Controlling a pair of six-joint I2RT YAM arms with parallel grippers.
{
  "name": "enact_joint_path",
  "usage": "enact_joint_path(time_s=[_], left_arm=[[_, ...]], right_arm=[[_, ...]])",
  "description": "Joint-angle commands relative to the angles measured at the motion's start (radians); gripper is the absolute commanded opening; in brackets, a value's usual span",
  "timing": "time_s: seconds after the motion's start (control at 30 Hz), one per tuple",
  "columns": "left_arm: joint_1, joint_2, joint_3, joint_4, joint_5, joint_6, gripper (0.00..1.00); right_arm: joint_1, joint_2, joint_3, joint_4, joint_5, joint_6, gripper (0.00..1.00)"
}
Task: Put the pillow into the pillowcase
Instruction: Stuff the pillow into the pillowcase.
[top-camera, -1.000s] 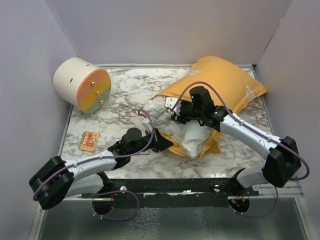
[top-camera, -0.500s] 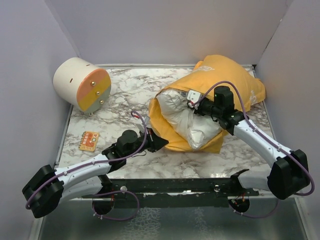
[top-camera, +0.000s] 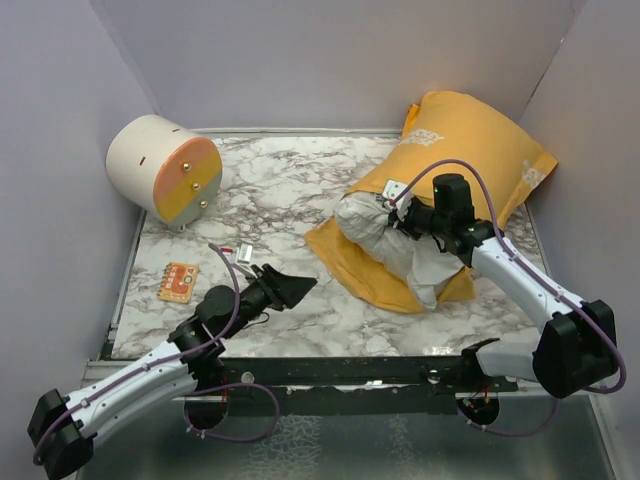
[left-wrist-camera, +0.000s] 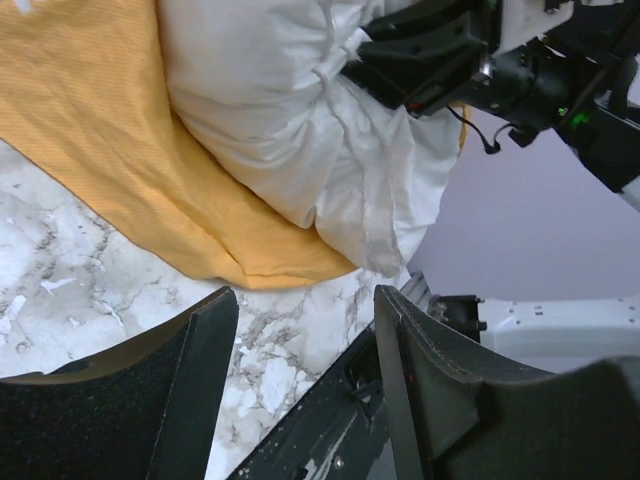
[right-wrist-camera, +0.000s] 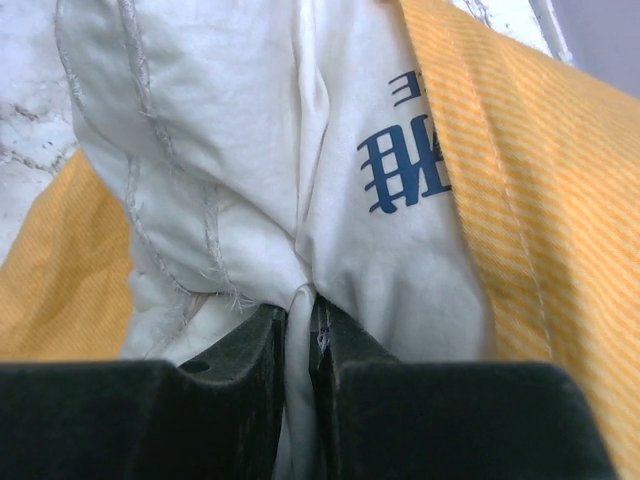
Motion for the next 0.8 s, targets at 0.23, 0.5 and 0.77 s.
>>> enact_joint_path(time_s=[0.23, 0.5, 0.77], left_arm=[[0.132, 0.540, 0.155, 0.207, 0.086, 0.032, 0.74], [0.214, 1.080, 0.395, 0.510, 0.253, 0.017, 0.83], [0.190, 1.328, 0.529, 0.458, 0.208, -0.073, 0.73]], right_arm=[[-0.011, -0.015, 0.052, -0.072, -0.037, 0.089, 0.02], [-0.012, -0.016, 0.036, -0.055, -0.049, 0.102, 0.02], [-0.012, -0.023, 0.042, -0.076, -0.063, 0.096, 0.02]])
